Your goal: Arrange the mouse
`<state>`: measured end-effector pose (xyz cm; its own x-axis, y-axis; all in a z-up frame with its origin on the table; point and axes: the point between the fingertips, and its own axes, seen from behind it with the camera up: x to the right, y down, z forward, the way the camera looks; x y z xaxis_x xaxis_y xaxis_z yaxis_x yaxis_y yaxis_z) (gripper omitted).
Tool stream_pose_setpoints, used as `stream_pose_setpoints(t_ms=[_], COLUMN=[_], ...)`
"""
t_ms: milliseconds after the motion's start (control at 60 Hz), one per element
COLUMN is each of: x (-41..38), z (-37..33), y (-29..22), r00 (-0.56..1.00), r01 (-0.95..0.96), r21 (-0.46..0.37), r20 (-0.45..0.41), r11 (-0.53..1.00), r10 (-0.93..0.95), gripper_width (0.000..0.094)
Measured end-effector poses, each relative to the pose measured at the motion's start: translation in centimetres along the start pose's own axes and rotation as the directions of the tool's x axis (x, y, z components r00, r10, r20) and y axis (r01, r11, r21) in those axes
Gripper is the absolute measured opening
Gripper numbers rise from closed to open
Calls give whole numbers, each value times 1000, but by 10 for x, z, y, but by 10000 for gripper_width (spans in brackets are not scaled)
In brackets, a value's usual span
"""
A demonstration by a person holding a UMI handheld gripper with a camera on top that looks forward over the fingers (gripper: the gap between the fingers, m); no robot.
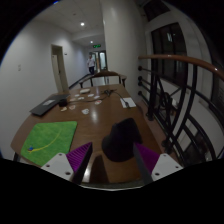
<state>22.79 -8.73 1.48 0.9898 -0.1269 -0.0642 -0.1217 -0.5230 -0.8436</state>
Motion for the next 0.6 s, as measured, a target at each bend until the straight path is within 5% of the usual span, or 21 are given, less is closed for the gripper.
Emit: stream_pose_setpoints(t_ms=[250,333,367,600], x=[16,16,16,15], z=[80,96,97,97], y=[-26,-34,-37,-42], r00=[996,993,992,993], r01=[35,28,-5,20], r21=[-9,10,28,54], r20=[-85,-117,-127,-114], r11=[999,1000,1000,998], r10=[-35,-26,9,-13], gripper_width=[829,490,437,280])
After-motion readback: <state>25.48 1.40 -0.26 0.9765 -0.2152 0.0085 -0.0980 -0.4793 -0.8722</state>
